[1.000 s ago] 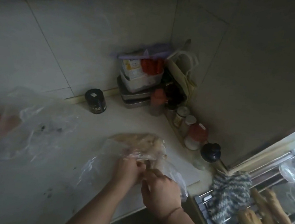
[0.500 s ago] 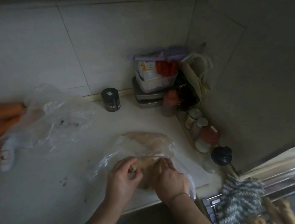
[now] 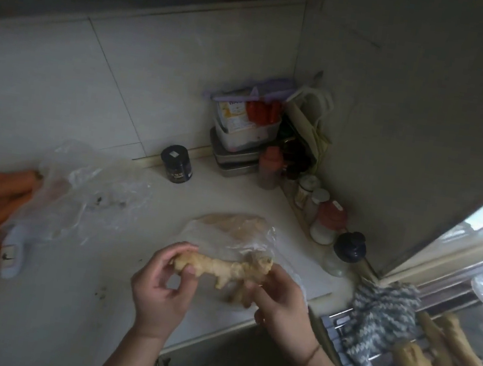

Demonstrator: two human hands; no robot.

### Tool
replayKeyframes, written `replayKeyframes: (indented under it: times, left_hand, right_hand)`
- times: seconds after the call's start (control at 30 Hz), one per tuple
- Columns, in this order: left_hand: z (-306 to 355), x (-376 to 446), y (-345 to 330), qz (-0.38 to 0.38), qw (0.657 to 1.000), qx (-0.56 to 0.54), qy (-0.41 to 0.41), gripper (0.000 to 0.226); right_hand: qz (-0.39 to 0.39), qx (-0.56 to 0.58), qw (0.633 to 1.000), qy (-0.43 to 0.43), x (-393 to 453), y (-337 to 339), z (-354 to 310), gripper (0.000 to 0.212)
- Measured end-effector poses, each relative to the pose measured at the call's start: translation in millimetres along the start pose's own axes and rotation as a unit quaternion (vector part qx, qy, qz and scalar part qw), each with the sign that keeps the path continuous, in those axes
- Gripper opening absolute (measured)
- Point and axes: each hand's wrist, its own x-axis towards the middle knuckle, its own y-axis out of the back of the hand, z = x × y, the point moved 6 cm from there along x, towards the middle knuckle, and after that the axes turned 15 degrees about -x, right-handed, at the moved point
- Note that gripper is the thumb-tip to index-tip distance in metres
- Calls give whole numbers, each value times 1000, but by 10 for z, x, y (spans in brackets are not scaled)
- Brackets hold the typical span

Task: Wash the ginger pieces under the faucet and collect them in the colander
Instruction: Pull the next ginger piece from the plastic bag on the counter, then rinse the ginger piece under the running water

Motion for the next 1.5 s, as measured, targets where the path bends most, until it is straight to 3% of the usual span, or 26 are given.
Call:
replayKeyframes:
  times: [0.17, 0.3, 0.4, 0.57, 0.87, 1.0, 1.13, 1.27, 1.33, 1.4, 1.5]
  left_hand:
    - [197, -143, -641, -30, 992, -123, 22, 28]
    - [316, -488, -1443, -77, 969, -213, 99, 57]
    - [344, -921, -2100, -101, 924, -281, 240, 71]
    - [547, -1671, -3026, -192, 862, -286, 373, 34]
    - [665, -2821, -4108, -359, 719, -269, 530, 40]
    - [733, -3286, -4488, -386, 658, -277, 585, 33]
    - [764, -3604, -4744, -413, 663, -243, 575, 33]
    - [810, -3713, -4862, -445, 726, -163, 499, 10]
    - [800, -3762, -4880, -431, 742, -125, 499, 8]
    - [753, -3841, -4879, -389, 739, -97, 541, 22]
    - [660, -3928, -4832, -320, 695, -72, 640, 43]
  right_hand:
    - [85, 119, 989, 12, -389, 574, -106, 31]
    - [175, 48, 983, 30, -875, 1169, -116, 24]
    - [268, 7, 963, 16, -1301, 1559, 40, 25]
    - [395, -69, 914, -56, -2026, 2079, 486, 24]
    - [479, -31, 857, -187, -2976, 2768, 1029, 14]
    - [507, -26, 832, -226, -3279, 3085, 1232, 12]
    - [526, -25, 815, -241, -3494, 3273, 1437, 8]
    - [530, -50, 810, -247, -3600, 3292, 1519, 13]
    - [538, -90, 799, -254, -3635, 3270, 1543, 18]
    - [522, -157, 796, -263, -3642, 3231, 1508, 16]
    - [461, -285, 797, -266, -3565, 3120, 1407, 21]
